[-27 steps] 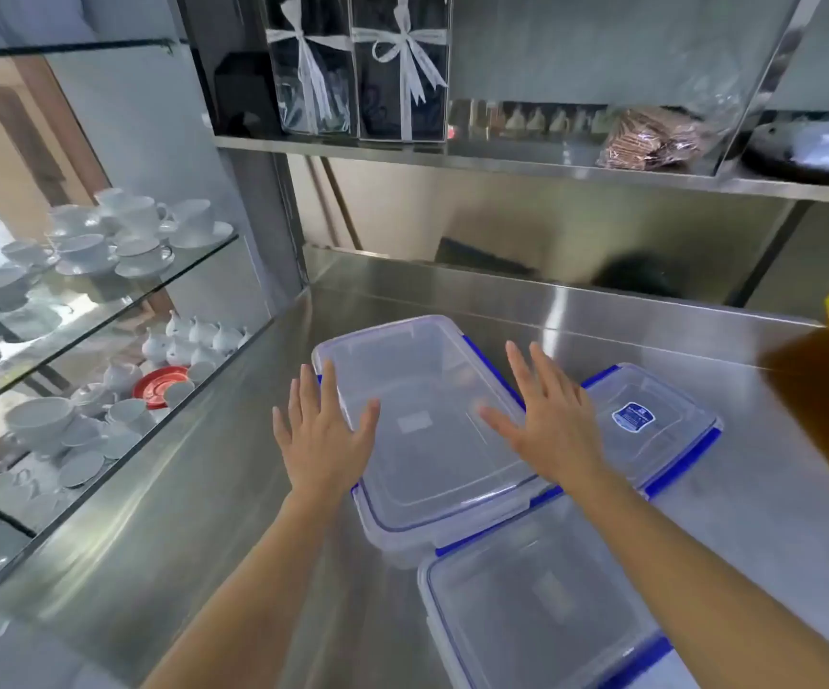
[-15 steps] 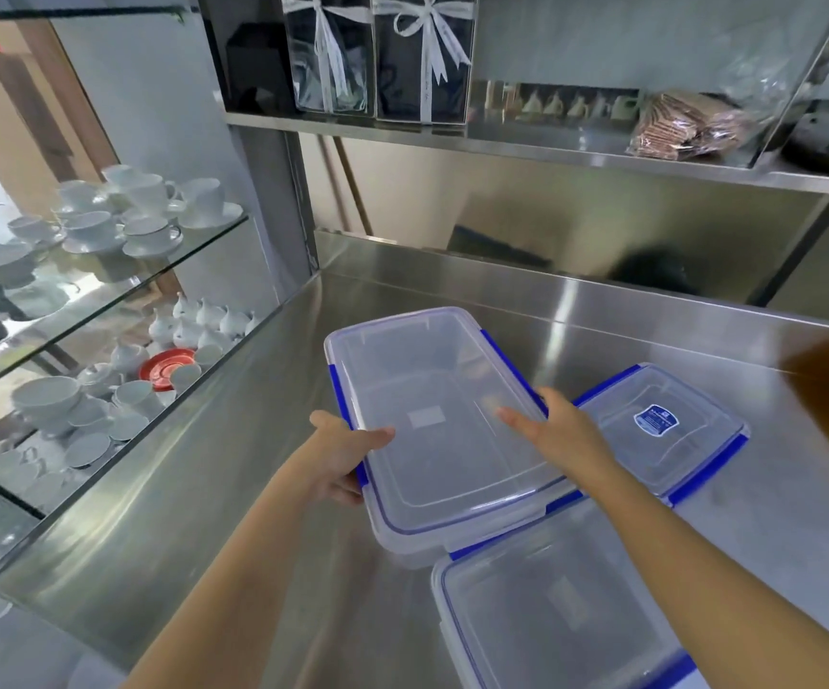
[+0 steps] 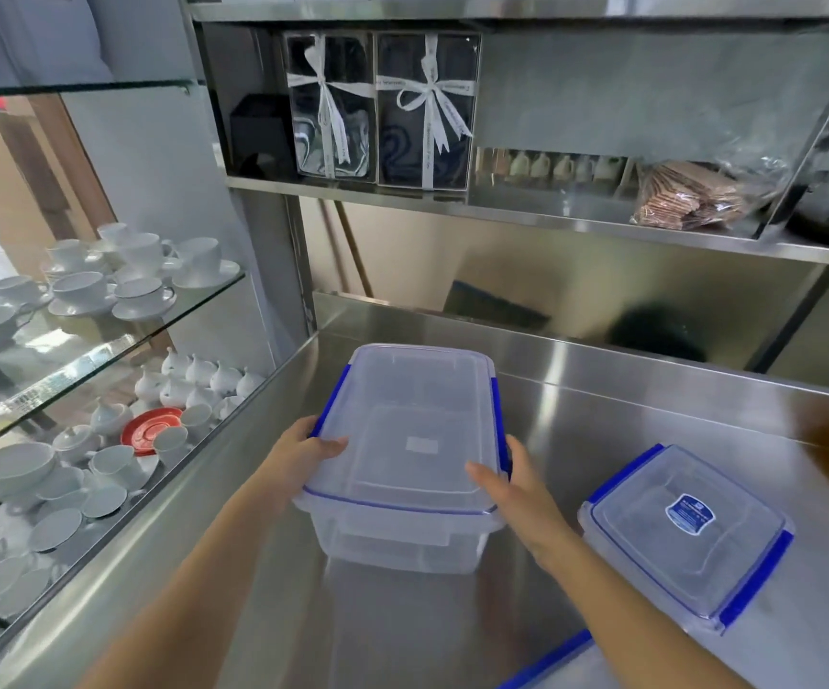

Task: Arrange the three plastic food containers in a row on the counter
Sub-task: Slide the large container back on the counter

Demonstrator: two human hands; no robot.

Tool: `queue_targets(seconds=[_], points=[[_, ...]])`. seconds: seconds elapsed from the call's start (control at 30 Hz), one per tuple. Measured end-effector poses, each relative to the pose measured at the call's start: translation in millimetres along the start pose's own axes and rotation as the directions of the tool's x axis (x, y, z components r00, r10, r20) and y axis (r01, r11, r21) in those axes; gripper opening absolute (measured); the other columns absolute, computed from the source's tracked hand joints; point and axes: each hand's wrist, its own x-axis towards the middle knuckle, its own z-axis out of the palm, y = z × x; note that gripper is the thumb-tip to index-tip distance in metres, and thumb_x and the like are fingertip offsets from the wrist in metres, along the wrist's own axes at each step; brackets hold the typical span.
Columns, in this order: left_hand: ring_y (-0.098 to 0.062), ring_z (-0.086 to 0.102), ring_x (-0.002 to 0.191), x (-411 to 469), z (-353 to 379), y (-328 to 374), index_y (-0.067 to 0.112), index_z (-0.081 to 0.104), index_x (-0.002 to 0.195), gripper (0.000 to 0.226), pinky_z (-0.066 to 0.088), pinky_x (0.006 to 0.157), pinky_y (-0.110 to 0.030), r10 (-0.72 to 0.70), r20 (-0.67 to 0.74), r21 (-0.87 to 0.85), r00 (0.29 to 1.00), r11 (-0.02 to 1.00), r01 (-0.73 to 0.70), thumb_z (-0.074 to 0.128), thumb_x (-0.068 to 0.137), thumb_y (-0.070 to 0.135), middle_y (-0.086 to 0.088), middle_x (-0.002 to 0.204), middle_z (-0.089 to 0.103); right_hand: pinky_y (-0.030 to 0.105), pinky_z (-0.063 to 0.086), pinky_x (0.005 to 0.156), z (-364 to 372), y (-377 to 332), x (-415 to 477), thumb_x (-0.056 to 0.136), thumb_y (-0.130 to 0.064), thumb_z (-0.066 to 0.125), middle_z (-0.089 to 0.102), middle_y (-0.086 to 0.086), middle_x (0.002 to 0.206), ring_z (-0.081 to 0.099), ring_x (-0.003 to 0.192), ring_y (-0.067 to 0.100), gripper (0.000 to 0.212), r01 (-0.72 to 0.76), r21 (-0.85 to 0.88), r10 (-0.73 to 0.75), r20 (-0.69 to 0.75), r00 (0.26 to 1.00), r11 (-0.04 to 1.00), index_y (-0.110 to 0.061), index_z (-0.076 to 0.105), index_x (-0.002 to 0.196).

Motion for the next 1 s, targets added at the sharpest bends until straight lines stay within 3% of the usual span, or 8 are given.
queue_targets(seconds=[0.13, 0.33, 0.47, 0.57, 0.63, 0.73, 0.83, 1.0], points=[[-0.026, 0.062, 0.081, 31.8, -8.7, 13.3, 0.005, 0.054, 0.126, 0.039, 0.049, 0.078, -0.036, 0.002, 0.009, 0.047, 1.000, 0.999, -0.003, 0.059, 0.088, 0.005, -0.009, 0.100, 0.065, 0.034, 0.060, 0.079, 15.2, -3.2, 27.9, 0.070, -0.053, 0.066, 0.055, 0.002, 0.129, 0.060, 0.114, 0.020, 0.066, 0.045, -0.037, -0.045, -0.010, 0.999, 0.998, -0.035, 0.044, 0.129], [-0.032, 0.062, 0.095, 82.3, -14.4, 19.4, 0.006, 0.049, 0.132, 0.045, 0.050, 0.087, -0.042, -0.008, 0.051, 0.054, 0.999, 0.999, 0.005, 0.059, 0.088, 0.006, -0.017, 0.122, 0.063, 0.046, 0.051, 0.099, 23.9, -3.0, 71.6, 0.064, -0.067, 0.064, 0.056, -0.002, 0.131, 0.055, 0.121, 0.019, 0.081, 0.086, -0.106, -0.091, -0.040, 0.995, 0.991, -0.035, 0.040, 0.135], [-0.026, 0.063, 0.086, 106.2, -11.0, 22.0, 0.010, 0.052, 0.126, 0.037, 0.049, 0.082, -0.037, 0.012, 0.079, 0.057, 0.997, 0.998, -0.017, 0.056, 0.090, 0.004, -0.007, 0.104, 0.065, 0.051, 0.052, 0.095, 24.6, 5.0, 96.7, 0.050, -0.087, 0.057, 0.056, -0.002, 0.130, 0.057, 0.118, 0.019, 0.101, 0.103, -0.124, -0.112, -0.065, 0.992, 0.987, -0.035, 0.040, 0.135], [-0.021, 0.064, 0.082, 119.4, -8.6, 26.3, 0.013, 0.053, 0.120, 0.031, 0.051, 0.077, -0.035, 0.030, 0.089, 0.076, 0.996, 0.996, -0.037, 0.055, 0.091, 0.004, 0.000, 0.094, 0.065, 0.050, 0.055, 0.091, 26.7, 4.0, 106.0, 0.050, -0.087, 0.057, 0.055, -0.001, 0.132, 0.058, 0.116, 0.020, 0.102, 0.108, -0.137, -0.118, -0.066, 0.991, 0.985, -0.034, 0.039, 0.135], [-0.028, 0.064, 0.093, 129.9, -11.8, 27.2, 0.012, 0.053, 0.124, 0.035, 0.051, 0.089, -0.042, 0.031, 0.087, 0.118, 0.996, 0.992, -0.041, 0.057, 0.090, 0.007, -0.007, 0.105, 0.066, 0.043, 0.054, 0.094, 29.9, -8.0, 103.3, 0.053, -0.084, 0.058, 0.051, 0.002, 0.136, 0.058, 0.117, 0.021, 0.105, 0.090, -0.162, -0.102, -0.068, 0.993, 0.983, -0.029, 0.036, 0.140], [-0.032, 0.064, 0.106, 143.5, -20.8, 25.7, 0.016, 0.053, 0.127, 0.047, 0.047, 0.099, -0.051, 0.057, 0.093, 0.244, 0.994, 0.967, -0.078, 0.064, 0.082, 0.022, -0.010, 0.119, 0.065, 0.027, 0.048, 0.085, 35.6, -20.0, 101.0, 0.078, -0.057, 0.064, 0.042, 0.005, 0.139, 0.058, 0.117, 0.024, 0.082, 0.060, -0.207, -0.080, -0.092, 0.993, 0.977, -0.021, 0.032, 0.144], [-0.030, 0.066, 0.102, 156.9, -26.1, 14.5, 0.019, 0.055, 0.125, 0.054, 0.048, 0.097, -0.053, 0.082, 0.089, 0.341, 0.993, 0.934, -0.108, 0.062, 0.074, 0.035, -0.010, 0.117, 0.067, 0.025, 0.044, 0.085, 35.8, -22.1, 98.9, 0.085, -0.050, 0.060, 0.037, 0.006, 0.142, 0.056, 0.120, 0.025, 0.076, 0.054, -0.256, -0.079, -0.089, 0.993, 0.965, -0.020, 0.027, 0.146], [-0.035, 0.049, 0.124, 113.3, -0.6, 48.5, 0.015, 0.042, 0.139, 0.056, 0.037, 0.106, -0.052, 0.278, 0.014, 0.690, 0.961, 0.692, -0.210, 0.055, 0.088, 0.036, -0.014, 0.139, 0.049, 0.035, 0.043, 0.100, 8.7, -42.8, 86.2, 0.092, -0.048, 0.050, 0.031, 0.003, 0.150, 0.049, 0.128, 0.023, 0.068, 0.037, -0.379, -0.096, -0.136, 0.986, 0.925, -0.017, 0.026, 0.147]])
